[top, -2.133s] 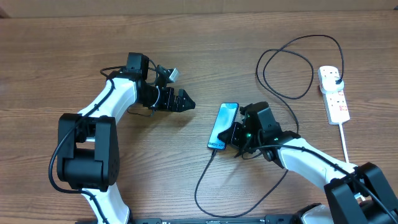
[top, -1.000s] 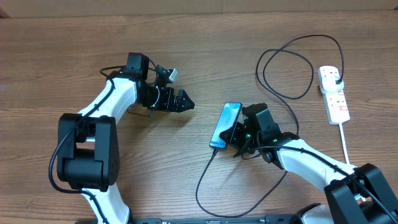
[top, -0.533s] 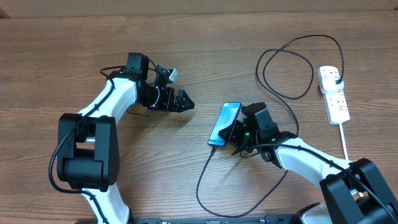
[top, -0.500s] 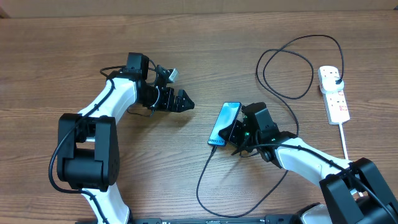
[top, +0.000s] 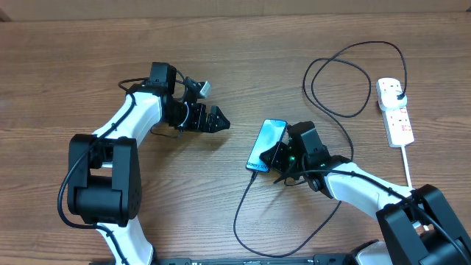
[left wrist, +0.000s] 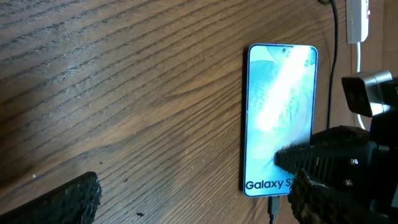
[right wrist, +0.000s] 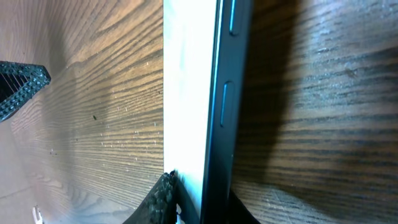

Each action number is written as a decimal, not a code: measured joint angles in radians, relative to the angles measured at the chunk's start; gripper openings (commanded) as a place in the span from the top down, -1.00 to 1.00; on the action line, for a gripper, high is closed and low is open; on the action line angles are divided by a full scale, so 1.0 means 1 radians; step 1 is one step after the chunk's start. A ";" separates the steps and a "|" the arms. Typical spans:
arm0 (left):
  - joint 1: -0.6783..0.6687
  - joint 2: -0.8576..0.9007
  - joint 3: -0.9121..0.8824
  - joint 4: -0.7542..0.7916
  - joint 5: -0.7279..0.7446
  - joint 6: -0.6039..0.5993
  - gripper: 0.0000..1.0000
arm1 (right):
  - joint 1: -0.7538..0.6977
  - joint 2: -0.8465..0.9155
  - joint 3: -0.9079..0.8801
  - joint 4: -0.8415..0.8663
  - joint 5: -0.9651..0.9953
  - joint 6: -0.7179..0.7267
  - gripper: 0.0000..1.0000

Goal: Plug charger to phone and switch on socket
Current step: 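Lay the phone flat on the table with the right gripper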

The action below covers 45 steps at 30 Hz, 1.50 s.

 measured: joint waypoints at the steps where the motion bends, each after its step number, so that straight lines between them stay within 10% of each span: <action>1: 0.000 0.000 0.000 0.000 -0.001 0.000 -1.00 | 0.000 0.000 0.000 0.000 0.005 -0.001 0.58; 45: 0.000 0.000 0.000 0.000 -0.003 0.000 -1.00 | 0.000 0.002 -0.001 0.028 0.155 -0.001 0.31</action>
